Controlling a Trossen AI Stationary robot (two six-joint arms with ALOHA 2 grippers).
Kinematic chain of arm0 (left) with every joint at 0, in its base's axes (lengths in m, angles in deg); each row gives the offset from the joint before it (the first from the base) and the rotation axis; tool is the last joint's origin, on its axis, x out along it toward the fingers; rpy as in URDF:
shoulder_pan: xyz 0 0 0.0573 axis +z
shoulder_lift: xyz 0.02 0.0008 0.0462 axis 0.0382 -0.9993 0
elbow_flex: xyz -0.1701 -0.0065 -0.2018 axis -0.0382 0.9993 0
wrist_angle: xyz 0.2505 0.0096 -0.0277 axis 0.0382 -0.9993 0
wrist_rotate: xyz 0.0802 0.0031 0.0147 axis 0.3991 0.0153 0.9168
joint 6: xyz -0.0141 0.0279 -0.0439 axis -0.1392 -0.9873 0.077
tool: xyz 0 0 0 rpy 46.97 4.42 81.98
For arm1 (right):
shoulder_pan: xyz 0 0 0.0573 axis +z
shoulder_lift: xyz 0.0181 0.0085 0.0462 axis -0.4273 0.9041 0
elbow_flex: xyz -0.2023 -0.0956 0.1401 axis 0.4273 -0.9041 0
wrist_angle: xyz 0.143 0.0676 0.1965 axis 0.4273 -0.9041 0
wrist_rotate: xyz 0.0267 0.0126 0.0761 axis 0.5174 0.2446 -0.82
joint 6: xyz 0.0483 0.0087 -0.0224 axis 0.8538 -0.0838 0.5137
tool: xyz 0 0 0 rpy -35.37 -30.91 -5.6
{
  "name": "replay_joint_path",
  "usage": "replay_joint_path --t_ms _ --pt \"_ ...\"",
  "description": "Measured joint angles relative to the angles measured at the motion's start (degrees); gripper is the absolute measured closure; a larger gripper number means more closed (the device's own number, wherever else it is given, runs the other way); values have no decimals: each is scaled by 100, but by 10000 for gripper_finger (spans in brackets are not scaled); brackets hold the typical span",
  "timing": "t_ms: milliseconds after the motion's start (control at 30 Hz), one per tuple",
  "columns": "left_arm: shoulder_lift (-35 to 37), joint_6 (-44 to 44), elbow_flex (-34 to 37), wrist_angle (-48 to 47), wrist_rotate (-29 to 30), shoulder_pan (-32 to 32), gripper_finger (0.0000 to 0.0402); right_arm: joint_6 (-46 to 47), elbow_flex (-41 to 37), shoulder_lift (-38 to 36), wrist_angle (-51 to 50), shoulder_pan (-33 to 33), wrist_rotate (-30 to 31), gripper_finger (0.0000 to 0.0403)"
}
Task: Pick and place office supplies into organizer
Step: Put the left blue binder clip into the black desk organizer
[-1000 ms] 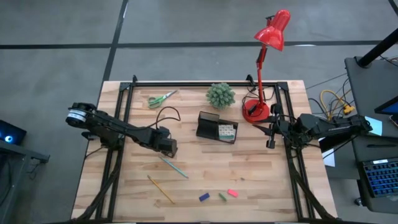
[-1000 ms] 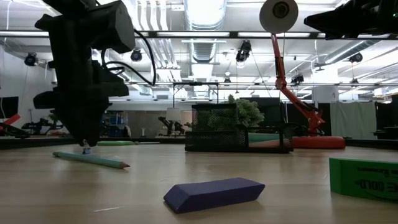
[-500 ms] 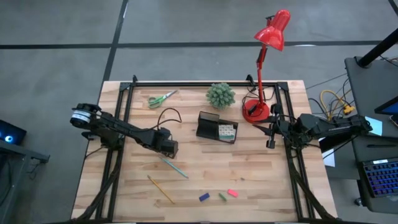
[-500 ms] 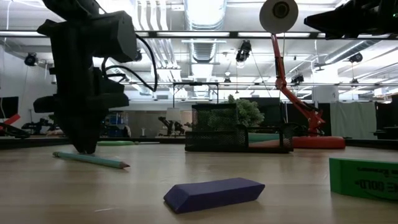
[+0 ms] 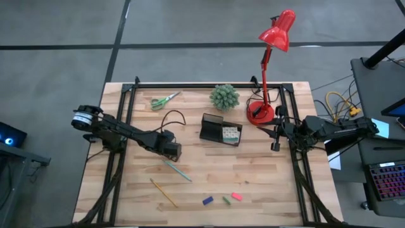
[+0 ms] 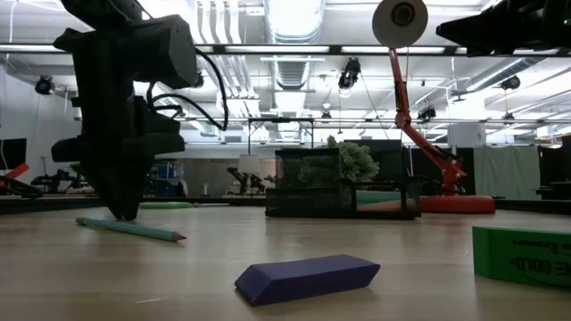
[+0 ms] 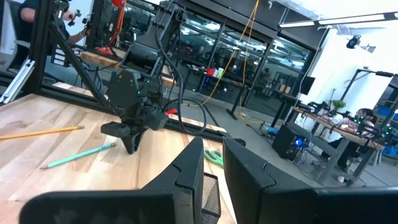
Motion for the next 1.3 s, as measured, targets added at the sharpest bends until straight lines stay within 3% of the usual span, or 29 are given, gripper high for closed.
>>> replay_joint_path --t_ms 200,600,1000,1300 --pt "-4 -108 2 2 -20 0 395 -8 0 0 0 1 0 351" --pt "-19 -1088 -326 61 -429 121 399 -17 0 0 9 1 0 351" --pt "2 -2119 -1032 135 -182 313 399 -16 0 0 11 -1 0 351" --pt "2 -3942 -1309 2137 35 534 400 -14 0 -2 13 1 0 351"
